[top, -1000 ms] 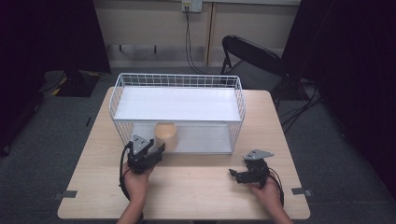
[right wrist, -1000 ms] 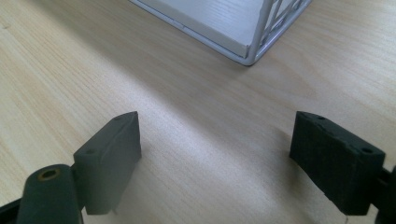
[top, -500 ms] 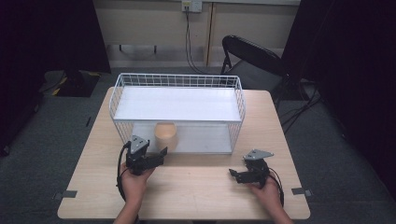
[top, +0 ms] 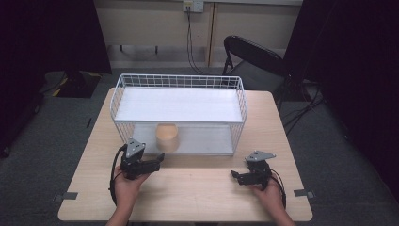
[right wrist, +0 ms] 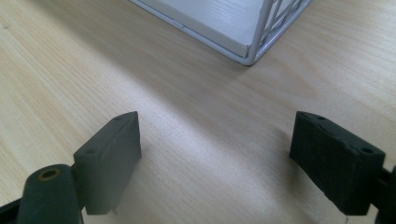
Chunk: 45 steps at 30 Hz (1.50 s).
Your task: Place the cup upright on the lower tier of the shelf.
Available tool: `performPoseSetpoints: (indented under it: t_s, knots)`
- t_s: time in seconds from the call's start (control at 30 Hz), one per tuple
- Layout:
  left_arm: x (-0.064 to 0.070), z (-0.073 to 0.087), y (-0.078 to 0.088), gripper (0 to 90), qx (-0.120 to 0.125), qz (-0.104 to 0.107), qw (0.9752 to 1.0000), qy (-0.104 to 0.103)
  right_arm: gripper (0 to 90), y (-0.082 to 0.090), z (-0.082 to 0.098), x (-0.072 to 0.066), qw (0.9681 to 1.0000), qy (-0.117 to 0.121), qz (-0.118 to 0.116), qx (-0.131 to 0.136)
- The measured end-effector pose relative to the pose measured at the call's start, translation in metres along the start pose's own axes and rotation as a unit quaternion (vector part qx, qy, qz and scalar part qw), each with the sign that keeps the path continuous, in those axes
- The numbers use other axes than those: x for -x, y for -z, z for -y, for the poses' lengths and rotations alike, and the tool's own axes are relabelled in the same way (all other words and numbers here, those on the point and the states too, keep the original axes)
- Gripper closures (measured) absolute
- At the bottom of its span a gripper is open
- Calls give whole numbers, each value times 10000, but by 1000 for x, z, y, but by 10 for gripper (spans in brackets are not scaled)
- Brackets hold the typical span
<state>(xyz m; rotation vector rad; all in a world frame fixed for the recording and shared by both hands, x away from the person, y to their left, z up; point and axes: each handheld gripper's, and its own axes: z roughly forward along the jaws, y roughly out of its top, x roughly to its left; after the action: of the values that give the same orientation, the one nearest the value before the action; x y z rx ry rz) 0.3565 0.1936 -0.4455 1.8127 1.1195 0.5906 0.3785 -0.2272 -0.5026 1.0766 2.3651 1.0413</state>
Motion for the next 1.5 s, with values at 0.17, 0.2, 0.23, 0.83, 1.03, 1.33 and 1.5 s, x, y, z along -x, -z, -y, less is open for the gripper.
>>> performPoseSetpoints:
  t_s: [0.17, 0.2, 0.23, 0.83, 1.03, 1.33, 1.5]
  knots:
    - [-2, 2, 6, 159, -41, 167, 9998, -70, 158, 0, 0, 0, 10000, -2, -1, -2]
    - [-2, 2, 7, 160, -26, 207, 9998, -67, 157, 0, 0, 0, 10000, -1, -1, -1]
    - [-2, 2, 7, 159, -26, 207, 9998, -67, 157, 0, 0, 0, 10000, -1, -1, -1]
    - [-20, 22, 34, 166, -32, 319, 9993, -170, 158, 0, 0, 0, 10000, -1, 0, -2]
    - [-27, 30, 37, 166, -124, 364, 9992, -133, 157, 0, 0, 0, 10000, 0, 0, -1]
    - [-36, 41, 38, 168, -311, 409, 9986, -92, 158, 0, 0, 0, 10000, 0, 0, -1]
    - [-38, 46, 40, 174, -368, 391, 9985, -90, 158, 0, 0, 0, 10000, 1, 0, -2]
